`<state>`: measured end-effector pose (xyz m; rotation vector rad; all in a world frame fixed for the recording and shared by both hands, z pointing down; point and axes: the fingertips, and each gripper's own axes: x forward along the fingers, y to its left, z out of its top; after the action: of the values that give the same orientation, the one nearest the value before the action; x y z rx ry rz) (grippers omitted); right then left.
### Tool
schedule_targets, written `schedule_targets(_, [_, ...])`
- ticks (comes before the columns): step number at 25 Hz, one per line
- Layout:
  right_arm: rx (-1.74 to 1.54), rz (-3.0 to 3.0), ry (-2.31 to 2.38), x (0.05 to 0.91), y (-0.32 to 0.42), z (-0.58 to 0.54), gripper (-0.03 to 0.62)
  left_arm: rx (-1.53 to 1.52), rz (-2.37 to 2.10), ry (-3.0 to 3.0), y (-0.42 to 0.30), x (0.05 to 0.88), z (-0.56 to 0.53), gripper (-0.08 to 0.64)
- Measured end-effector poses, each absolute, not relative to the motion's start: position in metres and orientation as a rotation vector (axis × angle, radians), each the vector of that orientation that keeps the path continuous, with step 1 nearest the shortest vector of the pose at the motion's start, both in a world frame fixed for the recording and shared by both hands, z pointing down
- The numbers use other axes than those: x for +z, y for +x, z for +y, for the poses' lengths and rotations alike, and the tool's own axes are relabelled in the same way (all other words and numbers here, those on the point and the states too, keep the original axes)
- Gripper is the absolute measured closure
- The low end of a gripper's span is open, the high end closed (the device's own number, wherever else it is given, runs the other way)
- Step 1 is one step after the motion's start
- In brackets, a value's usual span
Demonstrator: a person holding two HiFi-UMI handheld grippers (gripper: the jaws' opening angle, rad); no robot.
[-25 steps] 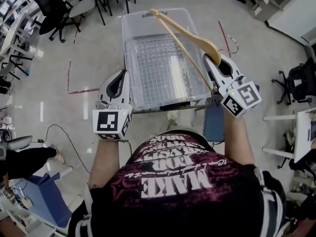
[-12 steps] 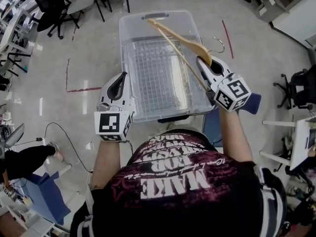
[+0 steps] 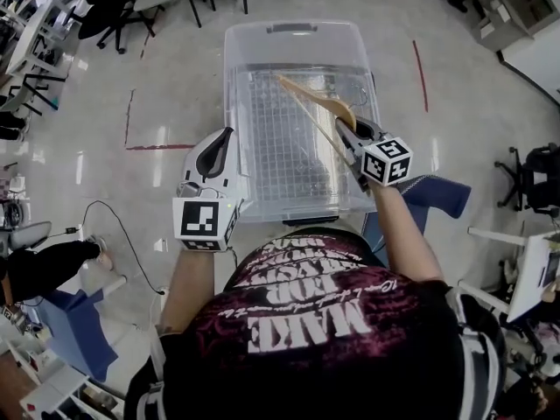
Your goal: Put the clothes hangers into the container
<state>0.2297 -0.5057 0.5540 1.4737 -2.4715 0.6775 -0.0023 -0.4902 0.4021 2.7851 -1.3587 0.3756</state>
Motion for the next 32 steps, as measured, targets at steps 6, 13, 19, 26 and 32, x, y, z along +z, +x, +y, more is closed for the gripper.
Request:
schedule_targets(6, [0.853,-2.363,1.342,0.645,0.217,-0.511,0.532,0.413,-1.402,2.742,-0.009,0.409,-0.493,0.552])
schedule_targets(13, [1.03,-2.257,1.113,0.741,0.194,-0.505,0.532,0.443,-1.43,2.708,-0.013,0.416,-0.498,0.554])
schedule_targets(19, [1.252,-2.281,0.985,0.789,0.178,-0.505,0.531,0.485,-1.446,2.689,-0.016,0.42,-0.495,0.552])
schedule_targets(26, [1.026,-1.91,1.172,0.821,0.221,-0.502,0.345,0.503,-1.454,2.688,-0.025,0.42,-0.484,0.554])
schedule_targets(32, [0.842,-1.897,1.234,0.78,0.23,-0.494,0.296,0.476,-1.403,2.728,-0.018,0.419,-0.472,0.552])
